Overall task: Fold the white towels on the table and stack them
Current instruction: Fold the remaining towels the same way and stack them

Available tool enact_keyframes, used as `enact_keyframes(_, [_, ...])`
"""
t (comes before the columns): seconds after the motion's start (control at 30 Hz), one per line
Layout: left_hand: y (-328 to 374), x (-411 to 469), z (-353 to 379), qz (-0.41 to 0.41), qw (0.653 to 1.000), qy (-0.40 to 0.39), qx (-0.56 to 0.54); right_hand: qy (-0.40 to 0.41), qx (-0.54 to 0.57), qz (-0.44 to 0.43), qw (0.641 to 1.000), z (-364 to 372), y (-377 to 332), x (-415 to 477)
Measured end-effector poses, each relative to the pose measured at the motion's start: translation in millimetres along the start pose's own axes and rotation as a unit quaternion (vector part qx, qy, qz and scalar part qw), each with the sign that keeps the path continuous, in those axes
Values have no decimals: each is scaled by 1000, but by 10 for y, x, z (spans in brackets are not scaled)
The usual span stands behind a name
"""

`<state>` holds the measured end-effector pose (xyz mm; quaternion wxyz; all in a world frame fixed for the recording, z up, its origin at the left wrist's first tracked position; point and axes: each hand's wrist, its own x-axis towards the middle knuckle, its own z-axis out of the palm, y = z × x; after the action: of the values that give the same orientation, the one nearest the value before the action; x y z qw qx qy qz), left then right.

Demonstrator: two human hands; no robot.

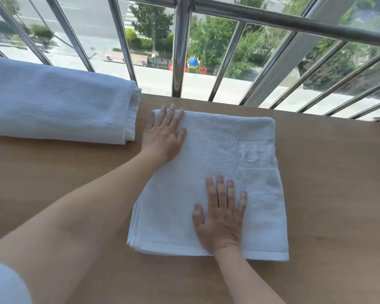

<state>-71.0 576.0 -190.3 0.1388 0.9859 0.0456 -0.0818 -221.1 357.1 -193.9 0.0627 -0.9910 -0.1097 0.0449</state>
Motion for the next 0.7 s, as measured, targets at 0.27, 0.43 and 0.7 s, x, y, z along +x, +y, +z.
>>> enact_keyframes(0.27, [422, -1390, 372, 33, 999, -3, -15, -30, 5, 13, 999, -97, -51, 4])
enact_keyframes(0.43, [457, -2293, 576, -18, 999, 32, -21, -33, 33, -8, 999, -226, 49, 70])
enact_keyframes(0.7, [7, -1713, 350, 121, 992, 33, 28, -97, -15, -30, 995, -504, 1000, 378])
